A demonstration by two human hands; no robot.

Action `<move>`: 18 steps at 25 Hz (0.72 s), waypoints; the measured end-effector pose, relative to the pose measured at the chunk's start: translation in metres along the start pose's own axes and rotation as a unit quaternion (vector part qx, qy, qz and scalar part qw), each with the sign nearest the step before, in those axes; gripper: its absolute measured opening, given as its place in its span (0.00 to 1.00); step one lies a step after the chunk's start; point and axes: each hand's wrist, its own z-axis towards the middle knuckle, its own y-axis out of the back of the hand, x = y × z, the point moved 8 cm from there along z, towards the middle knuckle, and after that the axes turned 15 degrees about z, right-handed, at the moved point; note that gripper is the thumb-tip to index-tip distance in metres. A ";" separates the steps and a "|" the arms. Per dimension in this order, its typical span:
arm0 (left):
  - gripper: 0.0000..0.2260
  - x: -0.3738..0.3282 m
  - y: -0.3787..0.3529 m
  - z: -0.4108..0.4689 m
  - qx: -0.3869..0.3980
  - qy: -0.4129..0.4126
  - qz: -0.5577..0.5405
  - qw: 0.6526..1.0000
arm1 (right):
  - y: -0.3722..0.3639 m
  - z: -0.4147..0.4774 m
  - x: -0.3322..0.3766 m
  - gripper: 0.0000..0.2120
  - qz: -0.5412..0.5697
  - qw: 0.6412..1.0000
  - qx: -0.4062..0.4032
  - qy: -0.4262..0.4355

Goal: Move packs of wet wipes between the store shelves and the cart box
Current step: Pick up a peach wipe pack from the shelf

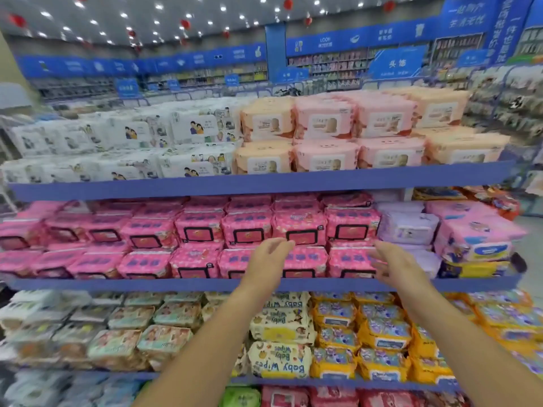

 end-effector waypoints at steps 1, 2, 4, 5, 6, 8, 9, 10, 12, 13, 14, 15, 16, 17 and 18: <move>0.14 0.020 -0.016 -0.008 0.003 0.031 -0.003 1.000 | 0.009 -0.006 -0.017 0.11 -0.001 1.000 -0.003 -0.024; 0.12 0.040 -0.035 -0.018 0.014 0.058 -0.003 0.998 | 0.019 -0.012 -0.038 0.08 -0.002 0.999 -0.008 -0.048; 0.10 0.080 -0.078 -0.041 0.045 0.110 -0.006 0.993 | 0.043 -0.031 -0.087 0.06 -0.007 0.995 -0.010 -0.095; 0.11 0.100 -0.100 -0.053 0.060 0.137 -0.009 0.989 | 0.056 -0.043 -0.111 0.08 -0.016 0.994 -0.013 -0.111; 0.12 0.117 -0.124 -0.065 0.076 0.162 -0.012 0.984 | 0.072 -0.054 -0.133 0.11 -0.027 0.991 -0.021 -0.131; 0.14 0.141 -0.158 -0.086 0.100 0.200 -0.012 0.975 | 0.094 -0.073 -0.163 0.15 -0.027 0.985 -0.027 -0.171; 0.13 0.151 -0.170 -0.092 0.106 0.209 -0.012 0.972 | 0.105 -0.079 -0.175 0.17 -0.023 0.981 -0.031 -0.189; 0.13 0.159 -0.177 -0.097 0.109 0.217 -0.012 0.970 | 0.114 -0.083 -0.183 0.18 -0.018 0.979 -0.037 -0.202; 0.13 0.172 -0.184 -0.105 0.107 0.227 -0.011 0.968 | 0.129 -0.092 -0.192 0.18 -0.018 0.975 -0.057 -0.216; 0.13 0.175 -0.184 -0.108 0.110 0.226 -0.015 0.968 | 0.131 -0.098 -0.195 0.18 -0.021 0.974 -0.058 -0.218; 0.13 0.177 -0.183 -0.111 0.115 0.225 -0.025 0.967 | 0.132 -0.103 -0.197 0.18 -0.022 0.974 -0.059 -0.217; 0.13 0.179 -0.180 -0.113 0.116 0.225 -0.034 0.967 | 0.131 -0.109 -0.199 0.19 -0.025 0.974 -0.062 -0.216; 0.13 0.182 -0.175 -0.117 0.119 0.226 -0.042 0.966 | 0.126 -0.116 -0.201 0.20 -0.029 0.974 -0.066 -0.217; 0.15 0.186 -0.168 -0.121 0.122 0.224 -0.049 0.966 | 0.119 -0.123 -0.202 0.20 -0.034 0.973 -0.065 -0.217; 0.16 0.191 -0.159 -0.125 0.122 0.224 -0.054 0.965 | 0.109 -0.129 -0.204 0.19 -0.040 0.974 -0.060 -0.216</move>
